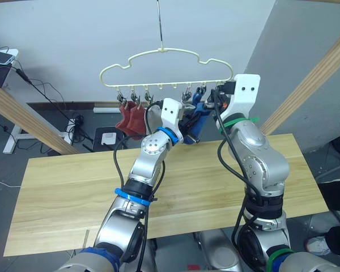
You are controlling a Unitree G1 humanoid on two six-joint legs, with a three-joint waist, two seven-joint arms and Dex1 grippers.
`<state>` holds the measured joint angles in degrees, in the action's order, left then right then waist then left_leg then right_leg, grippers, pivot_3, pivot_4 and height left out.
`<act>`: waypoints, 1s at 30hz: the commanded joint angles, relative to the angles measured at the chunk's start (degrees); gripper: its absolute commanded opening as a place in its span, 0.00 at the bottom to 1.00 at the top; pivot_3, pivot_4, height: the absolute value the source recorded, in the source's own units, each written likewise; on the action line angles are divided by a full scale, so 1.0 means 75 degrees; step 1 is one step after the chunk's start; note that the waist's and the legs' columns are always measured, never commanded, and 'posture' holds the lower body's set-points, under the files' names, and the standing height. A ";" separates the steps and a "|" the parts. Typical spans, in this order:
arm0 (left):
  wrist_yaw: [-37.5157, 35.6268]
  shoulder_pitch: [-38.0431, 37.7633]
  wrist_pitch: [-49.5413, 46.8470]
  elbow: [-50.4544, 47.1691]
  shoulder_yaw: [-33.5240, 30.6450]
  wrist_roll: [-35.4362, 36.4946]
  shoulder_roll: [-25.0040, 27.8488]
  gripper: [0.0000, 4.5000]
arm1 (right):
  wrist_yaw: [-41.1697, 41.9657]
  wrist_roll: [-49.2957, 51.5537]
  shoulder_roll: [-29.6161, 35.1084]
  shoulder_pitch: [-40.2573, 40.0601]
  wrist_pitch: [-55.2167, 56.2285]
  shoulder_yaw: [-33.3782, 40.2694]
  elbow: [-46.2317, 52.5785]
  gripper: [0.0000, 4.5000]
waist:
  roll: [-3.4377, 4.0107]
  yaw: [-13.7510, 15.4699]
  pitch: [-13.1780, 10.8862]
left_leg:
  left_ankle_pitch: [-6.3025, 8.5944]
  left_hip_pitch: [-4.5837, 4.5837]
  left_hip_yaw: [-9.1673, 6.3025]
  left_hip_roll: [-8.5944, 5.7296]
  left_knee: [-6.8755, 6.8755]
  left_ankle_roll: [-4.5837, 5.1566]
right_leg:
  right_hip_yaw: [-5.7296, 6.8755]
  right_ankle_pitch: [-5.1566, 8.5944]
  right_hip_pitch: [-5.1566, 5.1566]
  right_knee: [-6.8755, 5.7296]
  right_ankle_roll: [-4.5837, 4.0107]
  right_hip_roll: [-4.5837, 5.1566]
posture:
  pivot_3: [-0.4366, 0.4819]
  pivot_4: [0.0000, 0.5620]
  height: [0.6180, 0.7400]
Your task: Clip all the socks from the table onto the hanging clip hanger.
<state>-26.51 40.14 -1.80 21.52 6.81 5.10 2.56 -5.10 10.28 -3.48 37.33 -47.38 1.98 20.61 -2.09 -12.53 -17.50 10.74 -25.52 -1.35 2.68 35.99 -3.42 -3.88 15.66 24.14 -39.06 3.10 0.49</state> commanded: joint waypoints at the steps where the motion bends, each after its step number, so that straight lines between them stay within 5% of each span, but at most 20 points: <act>1: 0.0058 0.0185 0.0152 -0.0123 -0.0022 0.0003 -0.0087 0.00 | -0.0093 0.0034 -0.0044 0.0102 -0.0091 0.0068 0.0365 0.00 | 0.0000 0.0000 0.0000 | 0.0000 0.0000 0.0000 0.0000 0.0000 0.0000 | 0.0000 0.0000 0.0000 0.0000 0.0000 0.0000 | 0.11 0.51 0.93; 4: 0.0097 0.0236 0.0188 -0.0068 -0.0056 0.0008 -0.0089 0.00 | -0.0109 0.0070 -0.0110 0.0090 -0.0059 0.0119 0.0386 0.17 | 0.0000 -0.0001 0.0000 | 0.0000 0.0000 -0.0001 0.0000 0.0001 0.0000 | 0.0001 0.0000 0.0000 0.0000 0.0000 0.0000 | 0.11 0.51 0.93; 12: 0.0056 0.0297 0.0269 0.0020 -0.0048 0.0017 -0.0090 0.00 | -0.0032 0.0118 -0.0090 0.0112 -0.0014 0.0214 0.0496 0.82 | 0.0000 -0.0005 0.0000 | 0.0000 0.0000 0.0001 0.0000 -0.0001 0.0000 | -0.0001 0.0000 0.0001 0.0000 0.0000 0.0000 | 0.12 0.50 0.93; 16: -0.0439 0.0107 0.0298 -0.0228 0.0133 0.0113 -0.0011 0.00 | 0.0189 0.0287 0.0107 -0.0038 -0.0186 0.0294 0.0984 0.82 | 0.0001 -0.0002 0.0000 | 0.0000 -0.0003 -0.0001 0.0000 -0.0001 0.0000 | 0.0002 0.0000 0.0002 0.0001 0.0000 0.0000 | 0.12 0.50 0.93; 26: -0.1684 -0.0504 -0.0303 -0.1123 0.0407 0.0361 0.0561 0.67 | 0.1191 0.1108 0.1309 -0.0407 -0.0990 0.0569 0.2180 0.83 | 0.0001 -0.0009 0.0000 | 0.0000 -0.0004 -0.0002 0.0001 0.0001 0.0000 | 0.0002 0.0000 0.0002 0.0001 0.0000 0.0000 | 0.13 0.48 0.93; 30: -0.2361 -0.0988 -0.0546 -0.1860 0.0326 0.0529 0.1291 0.97 | 0.1930 0.1459 0.2267 -0.0764 -0.1165 0.0678 0.2543 0.83 | 0.0001 -0.0010 0.0000 | 0.0000 -0.0004 -0.0003 0.0002 0.0001 0.0000 | 0.0003 0.0000 0.0002 0.0000 0.0000 -0.0001 | 0.13 0.47 0.93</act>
<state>-41.38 34.16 -5.87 12.19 9.42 7.54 10.11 6.45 19.41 11.24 32.46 -55.87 5.85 35.91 -2.08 -12.60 -17.50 10.74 -25.55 -1.38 2.69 35.99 -3.42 -3.85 15.66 24.16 -39.06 3.10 0.49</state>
